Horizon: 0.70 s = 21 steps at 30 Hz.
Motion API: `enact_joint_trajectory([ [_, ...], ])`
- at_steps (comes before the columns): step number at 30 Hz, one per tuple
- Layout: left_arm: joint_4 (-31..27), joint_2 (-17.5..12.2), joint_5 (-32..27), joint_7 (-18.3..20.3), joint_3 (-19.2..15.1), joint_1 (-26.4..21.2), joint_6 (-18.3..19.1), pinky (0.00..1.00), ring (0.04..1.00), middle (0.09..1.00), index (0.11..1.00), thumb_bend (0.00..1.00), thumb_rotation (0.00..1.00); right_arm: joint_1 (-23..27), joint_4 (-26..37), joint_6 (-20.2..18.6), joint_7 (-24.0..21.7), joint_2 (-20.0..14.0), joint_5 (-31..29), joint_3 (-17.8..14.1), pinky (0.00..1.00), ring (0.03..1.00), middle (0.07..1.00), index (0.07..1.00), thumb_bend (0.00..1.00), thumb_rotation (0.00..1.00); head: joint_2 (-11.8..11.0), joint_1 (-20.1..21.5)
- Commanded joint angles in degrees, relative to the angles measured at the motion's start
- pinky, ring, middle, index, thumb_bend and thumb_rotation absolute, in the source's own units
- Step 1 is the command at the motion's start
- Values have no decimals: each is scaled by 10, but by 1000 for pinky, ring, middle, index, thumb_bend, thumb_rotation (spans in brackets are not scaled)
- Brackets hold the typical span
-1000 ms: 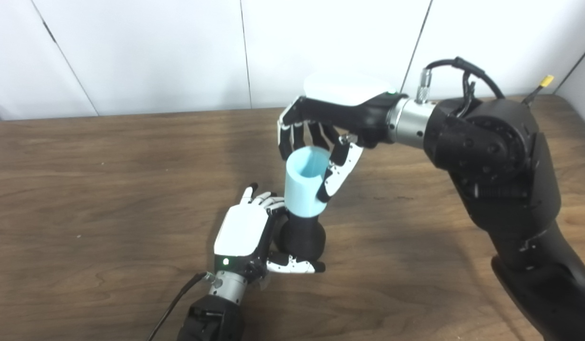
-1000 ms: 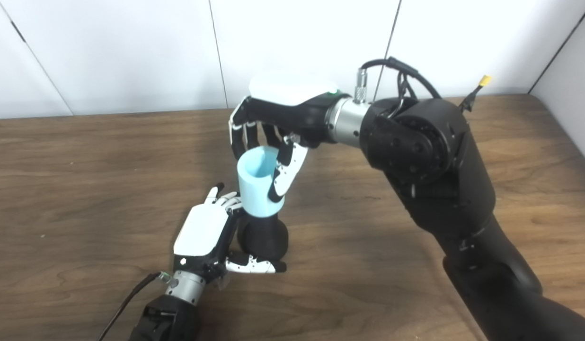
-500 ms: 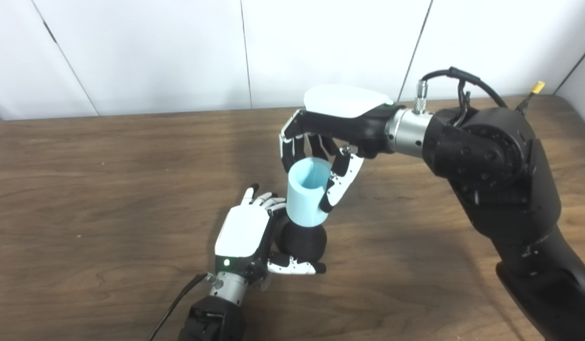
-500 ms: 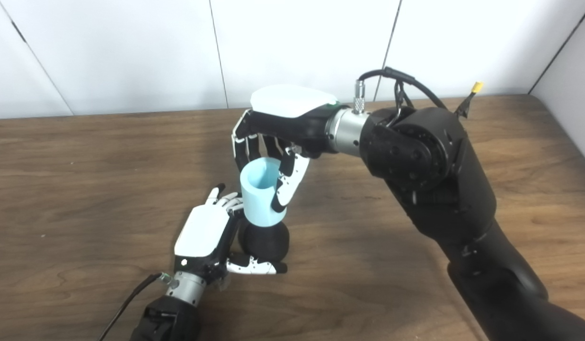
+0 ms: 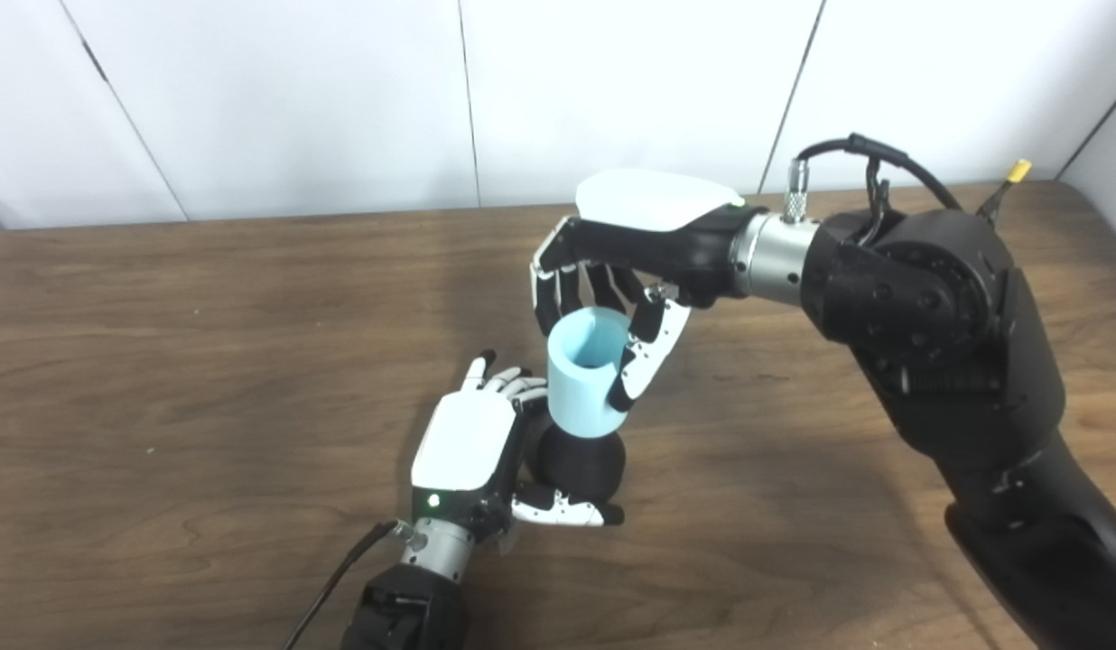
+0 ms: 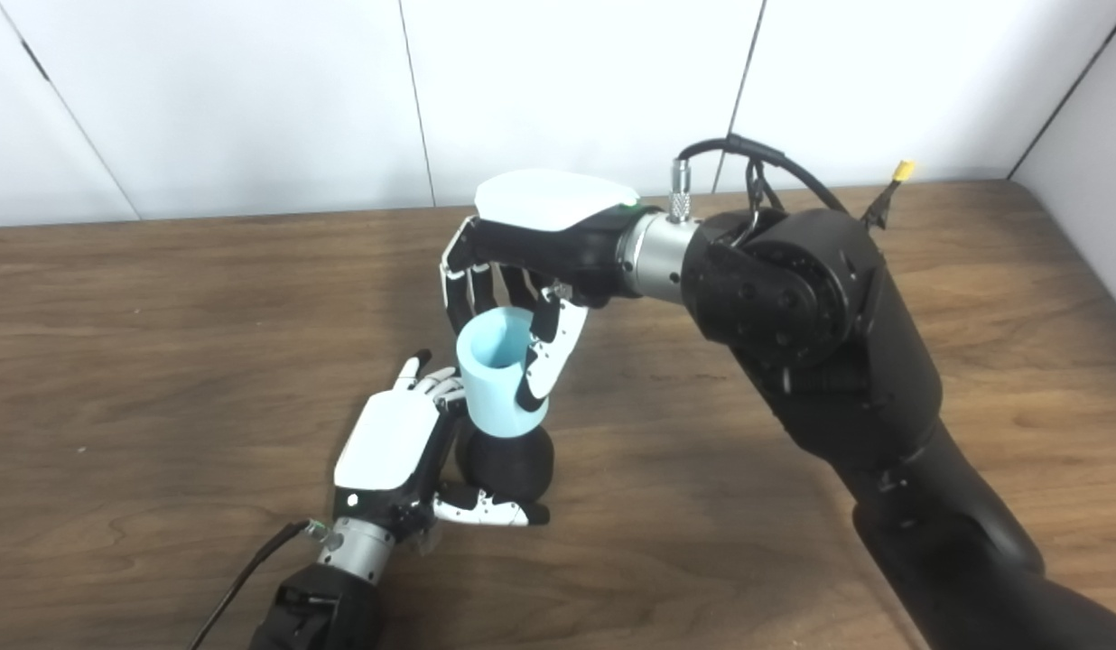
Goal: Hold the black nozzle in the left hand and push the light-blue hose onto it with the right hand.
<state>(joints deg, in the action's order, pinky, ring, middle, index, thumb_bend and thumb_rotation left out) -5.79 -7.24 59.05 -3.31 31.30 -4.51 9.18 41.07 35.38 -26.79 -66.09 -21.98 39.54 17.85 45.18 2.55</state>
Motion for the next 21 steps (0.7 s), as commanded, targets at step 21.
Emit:
enact_joint_trajectory([
  [21, -3, 4, 4, 27, 12, 15, -1, 1000, 850, 752, 482, 523, 50, -16, 0, -1, 8, 16, 10, -11, 384, 400, 496, 527, 517, 0, 3, -1],
])
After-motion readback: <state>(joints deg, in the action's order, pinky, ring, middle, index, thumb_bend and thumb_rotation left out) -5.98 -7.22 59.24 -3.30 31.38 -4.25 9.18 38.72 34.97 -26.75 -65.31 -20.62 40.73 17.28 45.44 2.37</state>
